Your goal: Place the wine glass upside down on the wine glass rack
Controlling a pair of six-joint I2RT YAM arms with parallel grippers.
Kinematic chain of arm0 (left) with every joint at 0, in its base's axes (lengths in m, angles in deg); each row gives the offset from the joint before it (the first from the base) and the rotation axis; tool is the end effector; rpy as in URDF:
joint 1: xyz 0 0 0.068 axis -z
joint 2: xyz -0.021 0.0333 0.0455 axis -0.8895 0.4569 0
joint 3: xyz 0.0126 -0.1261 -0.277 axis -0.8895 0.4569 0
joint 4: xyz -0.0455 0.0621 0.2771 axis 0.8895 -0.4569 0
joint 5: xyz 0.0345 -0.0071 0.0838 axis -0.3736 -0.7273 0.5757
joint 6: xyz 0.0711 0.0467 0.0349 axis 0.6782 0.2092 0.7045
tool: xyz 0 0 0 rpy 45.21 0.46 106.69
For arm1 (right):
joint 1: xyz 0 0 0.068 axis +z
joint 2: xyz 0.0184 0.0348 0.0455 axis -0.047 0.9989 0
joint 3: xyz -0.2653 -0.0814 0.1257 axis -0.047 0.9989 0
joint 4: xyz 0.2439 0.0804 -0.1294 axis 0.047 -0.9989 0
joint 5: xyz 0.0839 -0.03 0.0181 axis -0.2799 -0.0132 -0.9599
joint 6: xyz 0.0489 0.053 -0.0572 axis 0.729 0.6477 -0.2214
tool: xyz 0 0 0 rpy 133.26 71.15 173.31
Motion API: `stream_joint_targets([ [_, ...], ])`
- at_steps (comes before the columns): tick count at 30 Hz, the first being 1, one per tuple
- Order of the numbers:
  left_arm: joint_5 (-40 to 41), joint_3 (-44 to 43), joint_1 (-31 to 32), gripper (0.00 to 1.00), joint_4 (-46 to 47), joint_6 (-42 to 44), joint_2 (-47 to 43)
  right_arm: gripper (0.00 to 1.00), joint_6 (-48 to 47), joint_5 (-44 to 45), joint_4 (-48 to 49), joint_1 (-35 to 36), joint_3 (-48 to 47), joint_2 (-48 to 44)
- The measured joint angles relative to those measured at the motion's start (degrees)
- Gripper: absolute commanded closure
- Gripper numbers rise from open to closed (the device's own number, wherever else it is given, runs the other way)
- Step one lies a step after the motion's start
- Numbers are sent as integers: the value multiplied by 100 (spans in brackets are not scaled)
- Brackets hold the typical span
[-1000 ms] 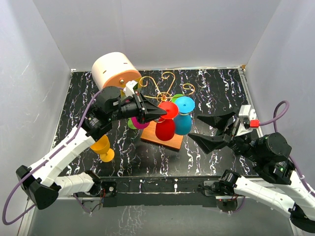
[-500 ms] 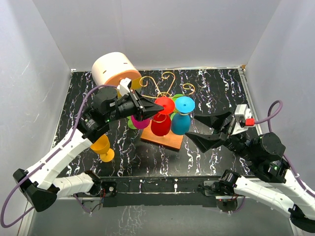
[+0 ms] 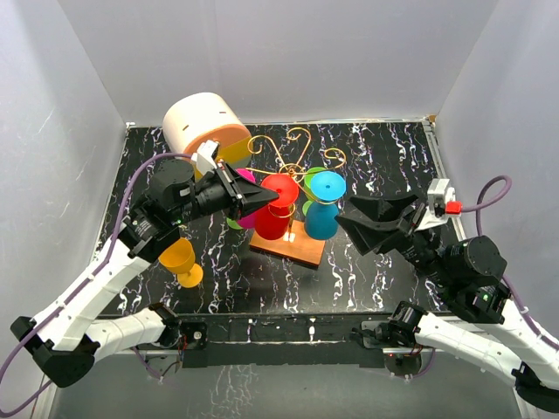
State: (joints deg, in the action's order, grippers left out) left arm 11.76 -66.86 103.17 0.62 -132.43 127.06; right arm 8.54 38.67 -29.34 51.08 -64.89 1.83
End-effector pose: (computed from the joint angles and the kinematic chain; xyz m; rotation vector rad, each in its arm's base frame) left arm 0.1903 -0.1966 0.4607 -0.3711 1.9805 -1.7486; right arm 0.0792 0.1059 0.4566 -0.4570 1.2483 0.9797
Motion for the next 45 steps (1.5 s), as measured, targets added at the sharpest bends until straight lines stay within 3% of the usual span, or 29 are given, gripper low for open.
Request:
stream_joint_targets([
  [8,-247,0,0,100,-7,66,0,44,433,1375,-107,0,0,-46],
  [15,-372,2,0,100,-76,94,-31,43,623,2017,-293,0,13,-236],
  [25,-317,2,0,100,-343,173,-280,42,713,2218,-323,0,35,-234],
  [45,-1084,-76,0,100,-105,546,273,41,728,2365,-339,0,107,-249],
])
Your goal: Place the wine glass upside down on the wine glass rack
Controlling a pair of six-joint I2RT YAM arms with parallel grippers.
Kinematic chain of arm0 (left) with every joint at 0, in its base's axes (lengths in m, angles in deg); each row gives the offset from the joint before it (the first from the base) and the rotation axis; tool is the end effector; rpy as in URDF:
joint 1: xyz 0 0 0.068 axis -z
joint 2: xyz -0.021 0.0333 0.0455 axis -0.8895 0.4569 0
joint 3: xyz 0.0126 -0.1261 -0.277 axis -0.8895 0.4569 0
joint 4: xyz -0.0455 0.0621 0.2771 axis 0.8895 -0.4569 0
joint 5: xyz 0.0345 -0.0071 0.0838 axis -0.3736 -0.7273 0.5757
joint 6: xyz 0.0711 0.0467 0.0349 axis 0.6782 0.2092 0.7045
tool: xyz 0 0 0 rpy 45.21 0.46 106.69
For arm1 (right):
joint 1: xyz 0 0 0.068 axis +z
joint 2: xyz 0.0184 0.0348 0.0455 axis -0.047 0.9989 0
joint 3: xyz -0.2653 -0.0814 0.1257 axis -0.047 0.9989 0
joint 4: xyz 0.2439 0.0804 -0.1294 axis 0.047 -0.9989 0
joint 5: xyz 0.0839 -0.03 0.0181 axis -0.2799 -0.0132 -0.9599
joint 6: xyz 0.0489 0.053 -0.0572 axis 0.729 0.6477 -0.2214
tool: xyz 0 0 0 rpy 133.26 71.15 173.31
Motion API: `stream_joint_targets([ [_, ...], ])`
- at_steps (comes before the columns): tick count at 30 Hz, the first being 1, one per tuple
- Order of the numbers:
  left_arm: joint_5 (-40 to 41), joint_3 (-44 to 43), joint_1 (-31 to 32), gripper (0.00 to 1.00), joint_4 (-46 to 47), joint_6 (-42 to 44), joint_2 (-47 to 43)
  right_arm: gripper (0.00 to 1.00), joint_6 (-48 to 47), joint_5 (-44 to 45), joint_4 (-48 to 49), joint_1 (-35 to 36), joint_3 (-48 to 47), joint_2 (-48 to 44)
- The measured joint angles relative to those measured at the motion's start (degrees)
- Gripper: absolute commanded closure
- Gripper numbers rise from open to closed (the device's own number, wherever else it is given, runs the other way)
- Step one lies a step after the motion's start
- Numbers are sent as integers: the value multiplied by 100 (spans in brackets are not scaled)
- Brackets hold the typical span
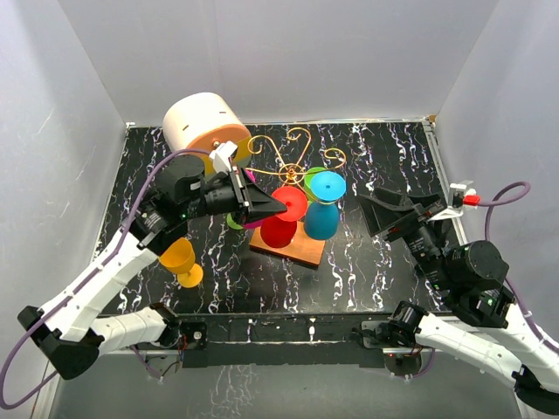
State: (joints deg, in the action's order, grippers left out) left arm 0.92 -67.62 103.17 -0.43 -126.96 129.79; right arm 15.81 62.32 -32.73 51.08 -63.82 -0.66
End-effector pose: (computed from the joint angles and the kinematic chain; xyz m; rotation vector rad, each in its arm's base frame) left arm 0.1876 -0.2129 0.4519 -0.1298 2.1007 -1.7958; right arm 0.0968 0.0740 0.4434 -0.0269 1.3701 0.8056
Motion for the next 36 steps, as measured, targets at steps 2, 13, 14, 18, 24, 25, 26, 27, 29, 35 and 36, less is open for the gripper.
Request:
stream_joint_targets([
  [2,0,-94,0,100,-31,101,136,40,0,2,2,0,0,-24],
  [13,81,-621,0,63,-319,540,455,39,0,61,-11,0,105,-247],
  [14,96,-658,0,62,-372,577,466,39,0,61,-20,0,109,-247],
  [18,155,-809,0,59,-549,719,505,39,0,66,-24,0,114,-247],
  [24,332,-1270,0,56,-1060,1108,728,39,0,68,-20,0,160,-273],
  [25,372,-1351,0,56,-1158,1182,765,39,0,68,-20,0,168,-273],
  [26,413,-1432,0,56,-1266,1272,802,39,-2,68,-22,0,177,-273],
  [27,444,-1495,0,56,-1366,1353,831,39,-2,68,-22,0,179,-273],
  [29,494,-1567,0,56,-1528,1499,863,39,-2,70,-20,0,179,-273],
  [35,649,-1840,0,56,-2017,1858,1008,38,0,83,-20,0,184,-275],
  [36,680,-1895,0,57,-2085,1912,1027,39,-2,85,-22,0,186,-280],
])
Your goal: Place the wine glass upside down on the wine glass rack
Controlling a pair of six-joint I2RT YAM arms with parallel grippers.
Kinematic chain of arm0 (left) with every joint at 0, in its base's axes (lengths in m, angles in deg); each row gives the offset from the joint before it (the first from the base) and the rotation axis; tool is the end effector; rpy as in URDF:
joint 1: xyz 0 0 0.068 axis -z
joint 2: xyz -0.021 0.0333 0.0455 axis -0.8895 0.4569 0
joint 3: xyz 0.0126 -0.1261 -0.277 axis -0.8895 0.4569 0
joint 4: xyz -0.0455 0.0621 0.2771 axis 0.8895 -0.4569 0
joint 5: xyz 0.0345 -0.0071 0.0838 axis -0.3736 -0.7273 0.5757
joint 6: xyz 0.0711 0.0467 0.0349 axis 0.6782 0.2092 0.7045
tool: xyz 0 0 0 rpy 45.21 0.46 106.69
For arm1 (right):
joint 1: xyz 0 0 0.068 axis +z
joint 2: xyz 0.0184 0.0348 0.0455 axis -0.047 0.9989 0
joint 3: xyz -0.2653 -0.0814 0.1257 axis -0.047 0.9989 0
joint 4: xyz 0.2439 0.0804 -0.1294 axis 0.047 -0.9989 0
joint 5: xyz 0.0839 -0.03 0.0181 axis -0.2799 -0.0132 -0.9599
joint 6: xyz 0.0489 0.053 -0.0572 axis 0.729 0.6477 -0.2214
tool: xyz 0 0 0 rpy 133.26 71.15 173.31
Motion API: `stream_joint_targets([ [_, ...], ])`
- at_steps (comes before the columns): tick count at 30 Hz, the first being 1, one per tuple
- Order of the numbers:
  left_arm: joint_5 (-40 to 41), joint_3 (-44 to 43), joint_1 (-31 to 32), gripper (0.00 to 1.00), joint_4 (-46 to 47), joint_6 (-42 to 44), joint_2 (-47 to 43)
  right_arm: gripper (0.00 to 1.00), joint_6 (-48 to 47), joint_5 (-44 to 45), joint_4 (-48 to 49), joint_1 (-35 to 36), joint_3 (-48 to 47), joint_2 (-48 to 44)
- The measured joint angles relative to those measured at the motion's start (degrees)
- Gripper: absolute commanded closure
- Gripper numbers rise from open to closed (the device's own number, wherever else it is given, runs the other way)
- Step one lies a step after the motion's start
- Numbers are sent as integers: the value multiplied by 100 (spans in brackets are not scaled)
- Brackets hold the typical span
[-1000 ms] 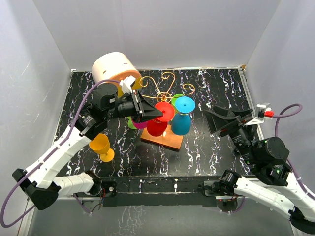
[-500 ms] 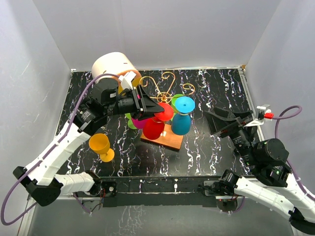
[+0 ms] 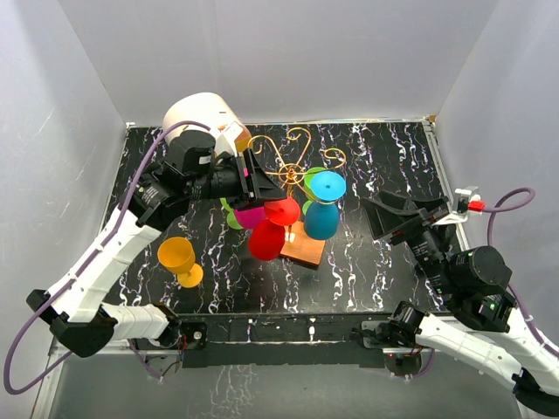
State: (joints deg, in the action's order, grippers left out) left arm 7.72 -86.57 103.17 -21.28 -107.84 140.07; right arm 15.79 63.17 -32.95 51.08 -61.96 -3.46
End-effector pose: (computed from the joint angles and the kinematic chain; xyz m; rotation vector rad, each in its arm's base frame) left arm 0.2141 -0.2240 0.4803 0.0414 2.1924 -1.4158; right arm 0.0921 0.0658 0.4353 -0.0092 1.3599 0.8014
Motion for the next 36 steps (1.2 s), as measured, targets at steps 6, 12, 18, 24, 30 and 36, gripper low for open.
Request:
stream_joint_targets([
  [6,92,-118,0,74,-109,160,9,38,2,4,0,0,0,-57],
  [12,31,-118,0,80,-74,184,63,38,2,22,-4,0,11,-96],
  [18,-94,-118,0,75,68,177,96,38,7,37,-15,0,83,-181],
  [24,-26,-184,0,67,35,282,223,38,7,42,-26,0,85,-203],
  [30,243,-466,0,66,-177,527,433,38,17,48,-26,0,92,-223],
  [36,402,-831,0,61,-289,734,588,38,31,50,-48,0,98,-223],
])
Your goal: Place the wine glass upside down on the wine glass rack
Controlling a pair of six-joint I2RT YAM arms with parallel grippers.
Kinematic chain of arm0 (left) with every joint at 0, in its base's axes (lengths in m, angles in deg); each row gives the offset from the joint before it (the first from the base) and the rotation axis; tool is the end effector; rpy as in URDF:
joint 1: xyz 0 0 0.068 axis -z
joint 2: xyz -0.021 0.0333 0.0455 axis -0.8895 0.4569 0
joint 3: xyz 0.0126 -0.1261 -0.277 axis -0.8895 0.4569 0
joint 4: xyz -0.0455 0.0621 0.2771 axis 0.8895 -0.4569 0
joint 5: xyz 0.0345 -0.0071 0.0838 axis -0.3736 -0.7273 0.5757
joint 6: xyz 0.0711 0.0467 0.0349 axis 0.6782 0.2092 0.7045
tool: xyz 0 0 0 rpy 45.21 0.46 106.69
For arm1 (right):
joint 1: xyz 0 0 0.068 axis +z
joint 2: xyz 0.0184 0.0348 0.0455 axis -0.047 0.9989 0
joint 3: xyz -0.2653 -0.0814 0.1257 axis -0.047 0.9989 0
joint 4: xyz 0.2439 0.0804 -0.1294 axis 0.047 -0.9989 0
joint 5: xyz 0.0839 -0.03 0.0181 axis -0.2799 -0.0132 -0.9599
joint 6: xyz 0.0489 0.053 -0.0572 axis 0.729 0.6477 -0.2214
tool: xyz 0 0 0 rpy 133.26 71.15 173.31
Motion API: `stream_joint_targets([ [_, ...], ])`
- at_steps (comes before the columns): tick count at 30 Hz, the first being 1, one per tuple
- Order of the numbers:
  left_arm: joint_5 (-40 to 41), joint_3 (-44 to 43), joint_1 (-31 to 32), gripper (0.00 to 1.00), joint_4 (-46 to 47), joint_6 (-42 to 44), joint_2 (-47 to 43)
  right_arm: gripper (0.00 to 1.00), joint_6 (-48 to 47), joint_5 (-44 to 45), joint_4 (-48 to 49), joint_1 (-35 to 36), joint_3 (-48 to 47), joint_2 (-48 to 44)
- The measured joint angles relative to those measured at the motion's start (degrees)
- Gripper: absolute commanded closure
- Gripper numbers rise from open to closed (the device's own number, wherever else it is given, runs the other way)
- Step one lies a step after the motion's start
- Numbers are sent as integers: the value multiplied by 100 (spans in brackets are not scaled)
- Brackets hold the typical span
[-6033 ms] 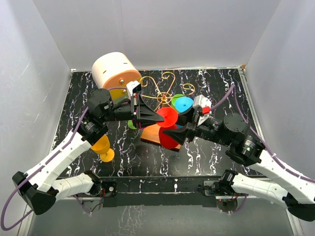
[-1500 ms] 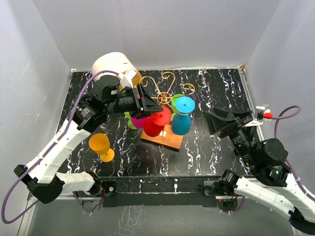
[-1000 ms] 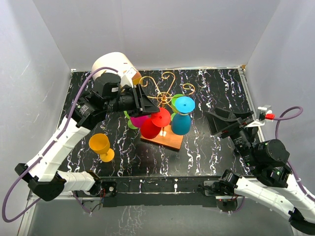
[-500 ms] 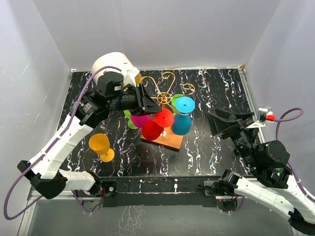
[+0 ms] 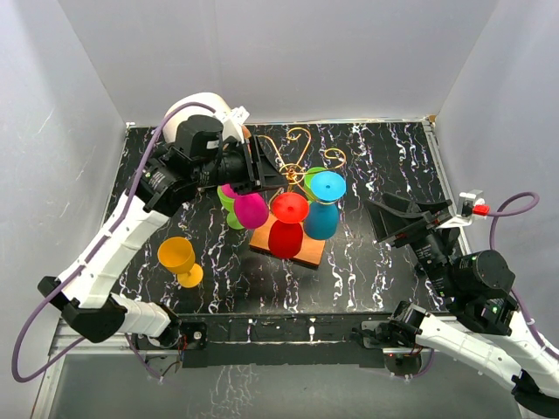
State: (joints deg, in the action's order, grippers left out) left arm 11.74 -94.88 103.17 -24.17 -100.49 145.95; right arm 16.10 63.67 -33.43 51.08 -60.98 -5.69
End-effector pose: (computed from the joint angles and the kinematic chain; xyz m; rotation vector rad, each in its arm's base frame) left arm 0.2365 -0.2358 0.4970 0.1225 2.1449 -1.2793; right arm 0.0875 0.0584 0.4311 0.0074 1.3490 0.8067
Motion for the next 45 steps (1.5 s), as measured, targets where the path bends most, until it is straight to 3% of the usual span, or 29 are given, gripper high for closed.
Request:
stream_joint_targets([
  [10,452,-739,0,41,-662,501,57,40,129,57,-153,0,-7,35],
  [16,1574,-1436,0,36,-1464,1069,-94,40,229,59,-396,0,-157,330],
  [20,2581,-1460,0,36,-2081,1311,-448,40,293,59,-439,0,-157,396],
  [27,3995,459,0,42,-2973,1078,-1580,41,562,149,-651,0,-442,673],
  [33,4878,1812,-2,48,-3790,251,-1762,41,612,247,-667,0,-564,872],
  [38,4942,2415,-4,52,-3792,0,-1836,41,612,269,-610,0,-564,881],
  [42,4666,2684,-94,54,-3254,140,-1792,41,612,245,-525,0,-564,879],
  [45,4474,2874,-332,61,-2905,262,-1668,41,612,219,-511,0,-564,850],
])
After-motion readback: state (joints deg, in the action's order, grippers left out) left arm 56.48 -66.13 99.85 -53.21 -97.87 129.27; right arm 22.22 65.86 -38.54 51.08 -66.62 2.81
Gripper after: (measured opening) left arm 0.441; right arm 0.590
